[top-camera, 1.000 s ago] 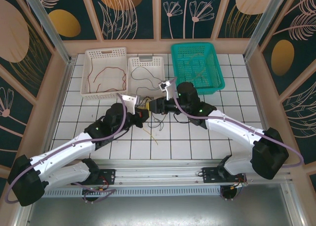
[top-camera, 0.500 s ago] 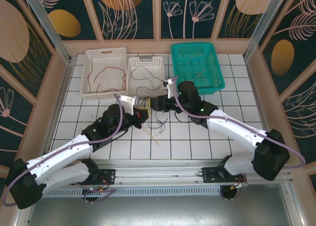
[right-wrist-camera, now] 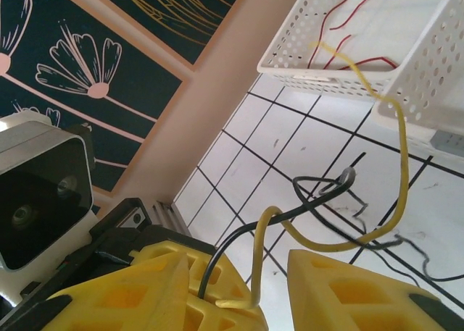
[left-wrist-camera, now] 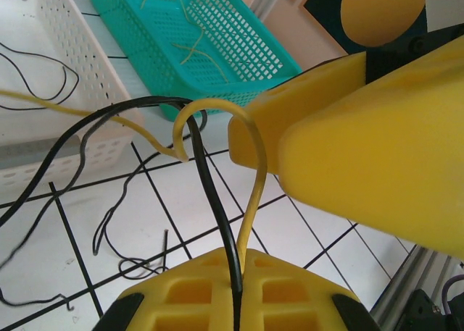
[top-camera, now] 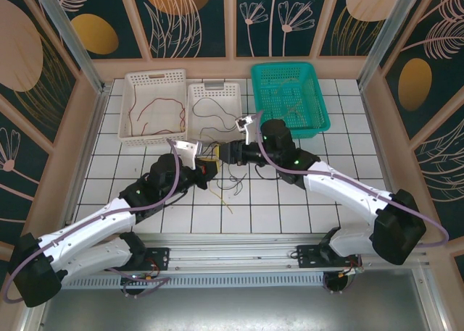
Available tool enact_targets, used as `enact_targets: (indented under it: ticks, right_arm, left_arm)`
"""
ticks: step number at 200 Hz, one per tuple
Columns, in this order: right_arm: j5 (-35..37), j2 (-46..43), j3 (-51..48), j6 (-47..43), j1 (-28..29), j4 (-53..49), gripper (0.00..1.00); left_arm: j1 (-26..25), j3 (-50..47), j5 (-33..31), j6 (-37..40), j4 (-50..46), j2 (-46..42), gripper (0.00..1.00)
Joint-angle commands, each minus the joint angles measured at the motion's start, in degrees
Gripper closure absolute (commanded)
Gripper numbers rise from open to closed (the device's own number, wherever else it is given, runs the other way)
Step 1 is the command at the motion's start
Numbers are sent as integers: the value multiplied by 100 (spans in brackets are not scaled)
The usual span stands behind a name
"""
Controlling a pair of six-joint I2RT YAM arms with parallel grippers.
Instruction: Untangle the cables
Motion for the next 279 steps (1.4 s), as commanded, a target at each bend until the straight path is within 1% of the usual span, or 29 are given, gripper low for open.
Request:
enact_targets:
  ticks: [1,37,61,88,108,134,161,177,179,185,193,207,228,233,242,262,269,279]
  right_arm:
    - [-136,54,-59,56,53,298,63]
    - [-66,72,-15,30,60,257,79]
    - [143,-11,38,-116,58,23,100]
    - [501,-272,-6,-257,-26,-230,100]
    - [602,-453,-90,-281,-190,-343,100]
    - [673,-780,-261,-255,-627,-493,100]
    - [505,-1123,-419,-237,-1278,-720,100]
    - [397,-1236,-469,-260,-1339,-794,100]
    - [388,-1239,-468,-267,-1458,-804,100]
    - [382,-1251,-464,-280,-1510,-830,100]
    - [363,-1260,-476,-290,-1515,-825,100]
    - [109,-1278,-549,-210,-1508,-626,100]
    - [-620,-1224,-687,-114,-1407,-118,100]
    - [-713,-1196,-695,-114,-1401,-46,100]
    - [-760,-1125,-668,-173,-1153,-18,100]
    - [-626,-995,-599,-328,-738,6,82]
    - [-592,-937,-574,-366,-626,4,79]
    - [-446,-847,-511,-432,-525,-125,77]
  left_arm:
    - [-29,-48,54,-46,238,-63,100]
    - [-30,-55,50,-49,256,-62,100]
    - [-29,-42,6,-19,175,-138,100]
    - [-33,-44,-68,18,24,-249,100]
    - [-34,-56,-90,43,-64,-304,100]
    - [-28,-83,-143,58,-196,-395,100]
    - [-30,-99,-171,83,-342,-508,100]
    - [-33,-123,-106,102,-351,-553,100]
    - [-28,-122,-82,100,-344,-554,100]
    - [-32,-129,-38,105,-330,-563,100]
    - [-33,-144,16,111,-292,-572,100]
    - [-34,-146,68,109,-237,-581,95]
    - [-34,-127,79,88,-191,-528,83]
    - [-33,-122,96,79,-164,-505,81]
    - [-35,-118,156,67,-125,-431,78]
    - [-34,-91,211,43,-88,-256,78]
    - [-35,-98,219,33,-55,-215,79]
    - [-33,-125,192,9,-1,-195,79]
